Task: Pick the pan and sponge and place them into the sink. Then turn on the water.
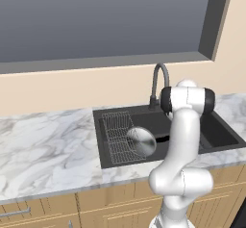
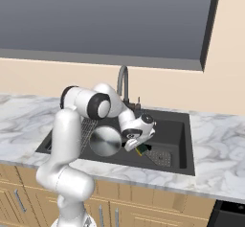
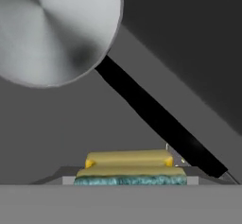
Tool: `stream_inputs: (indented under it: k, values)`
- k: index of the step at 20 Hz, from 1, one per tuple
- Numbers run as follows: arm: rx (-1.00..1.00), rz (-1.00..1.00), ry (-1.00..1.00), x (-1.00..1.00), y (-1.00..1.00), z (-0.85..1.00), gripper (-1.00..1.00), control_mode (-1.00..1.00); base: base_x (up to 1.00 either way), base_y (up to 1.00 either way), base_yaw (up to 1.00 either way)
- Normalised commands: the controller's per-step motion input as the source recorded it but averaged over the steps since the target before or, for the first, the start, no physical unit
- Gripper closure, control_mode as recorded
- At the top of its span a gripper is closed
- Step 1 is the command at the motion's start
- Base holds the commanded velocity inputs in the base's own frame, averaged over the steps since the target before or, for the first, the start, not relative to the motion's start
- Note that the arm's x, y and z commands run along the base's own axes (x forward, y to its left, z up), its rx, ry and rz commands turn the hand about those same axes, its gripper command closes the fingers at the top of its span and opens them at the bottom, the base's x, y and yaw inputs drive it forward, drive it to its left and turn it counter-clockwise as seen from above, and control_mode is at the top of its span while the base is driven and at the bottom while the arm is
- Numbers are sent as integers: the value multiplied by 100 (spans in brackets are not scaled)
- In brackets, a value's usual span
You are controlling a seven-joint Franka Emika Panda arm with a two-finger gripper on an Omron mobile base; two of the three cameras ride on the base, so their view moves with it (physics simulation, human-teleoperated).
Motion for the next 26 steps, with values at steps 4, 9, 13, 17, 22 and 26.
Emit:
stream_inputs:
  k: [4,9,13,17,22,26]
  values:
    - [0,0,0,12,0,-17,100,-100,0,0,0]
    - [0,0,0,18,0,-17,100,-100,0,0,0]
    - [0,0,0,18,0,-22,100,-100,0,0,0]
    - [0,0,0,16,0,-25,100,-100,0,0,0]
    - [0,1,0,11,0,-22,100,-100,0,0,0]
    - [0,1,0,6,0,-17,-100,-100,0,0,0]
